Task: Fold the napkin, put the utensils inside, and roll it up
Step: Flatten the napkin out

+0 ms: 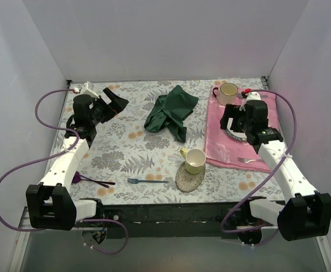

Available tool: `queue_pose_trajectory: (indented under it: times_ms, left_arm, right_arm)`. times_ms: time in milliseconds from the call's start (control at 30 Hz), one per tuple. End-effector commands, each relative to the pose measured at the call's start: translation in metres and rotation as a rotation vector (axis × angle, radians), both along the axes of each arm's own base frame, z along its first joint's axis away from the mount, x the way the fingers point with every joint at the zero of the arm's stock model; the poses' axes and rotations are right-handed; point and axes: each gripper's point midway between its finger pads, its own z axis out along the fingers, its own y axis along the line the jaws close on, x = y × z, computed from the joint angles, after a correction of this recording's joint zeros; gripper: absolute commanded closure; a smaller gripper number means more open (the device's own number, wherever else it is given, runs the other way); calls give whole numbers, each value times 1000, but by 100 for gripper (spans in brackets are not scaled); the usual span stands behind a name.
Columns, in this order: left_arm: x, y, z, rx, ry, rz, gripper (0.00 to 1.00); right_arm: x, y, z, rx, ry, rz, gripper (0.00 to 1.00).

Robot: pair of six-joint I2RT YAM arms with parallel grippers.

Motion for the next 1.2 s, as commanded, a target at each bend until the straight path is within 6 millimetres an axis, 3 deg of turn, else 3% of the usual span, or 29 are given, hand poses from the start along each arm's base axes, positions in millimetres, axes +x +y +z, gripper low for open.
queue_pose_trajectory:
  times_ms: [0,33,67,100,133,167,200,233,267,300,333,367,400,433,467,500,567,600,767,833,867,967,1067,1167]
  left_arm:
    - [-17,-39,-29,-50,92,-212,2]
    - [-17,-45,-41,-38,144,-232,2]
    - [-20,-57,-52,-29,188,-267,2]
    - [-21,-63,-85,-15,302,-286,3]
    - [-18,-70,-87,1,317,-302,4]
    - [-19,-79,-101,27,354,-312,4]
    - [-19,-84,-119,37,409,-317,4]
    - [-18,-87,-127,41,432,-317,4]
    - [-16,-89,-133,40,448,-306,4]
    - [-14,-92,-138,39,458,-306,4]
    - [-13,-95,-156,41,503,-312,3]
    - [-11,-98,-160,40,514,-317,3]
    - [-9,-99,-168,33,537,-317,3]
    - [-8,-103,-181,24,570,-326,3]
    - [-5,-106,-184,11,574,-332,3]
    - [-1,-109,-186,-3,572,-330,3]
    - [2,-110,-199,-8,602,-318,4]
    - [7,-109,-199,-9,595,-297,4]
    - [17,-113,-200,-65,582,-265,8]
    - [24,-119,-198,-94,573,-270,16]
    - [26,-120,-200,-100,576,-268,28]
    - [34,-117,-200,-81,562,-242,44]
    - [42,-113,-198,-59,546,-238,55]
    - [46,-112,-201,-58,561,-248,72]
  right_arm:
    - [28,18,14,46,9,57,6]
    - [35,21,15,54,21,60,7]
    - [40,37,18,105,40,115,8]
    - [54,47,15,121,60,138,9]
    - [63,55,18,137,52,166,9]
    - [71,68,19,157,47,201,9]
    - [81,74,-3,154,104,206,10]
    - [98,83,12,162,72,219,11]
    - [105,93,10,176,88,240,12]
    - [115,101,-15,183,160,243,14]
    - [128,109,-6,195,143,252,14]
    - [136,115,-10,202,154,255,15]
    - [143,119,-34,210,214,244,16]
    - [153,123,-32,225,201,243,16]
    - [156,128,-37,242,215,258,16]
    - [160,132,-58,246,254,259,17]
    - [167,139,-66,284,272,266,17]
    - [169,141,-81,294,304,263,18]
    - [175,148,-110,335,348,237,20]
    - [179,149,-114,341,346,234,21]
    - [181,149,-116,341,346,231,21]
    - [189,149,-125,343,345,222,25]
    - [198,149,-132,336,338,215,33]
    - [206,156,-131,360,305,249,40]
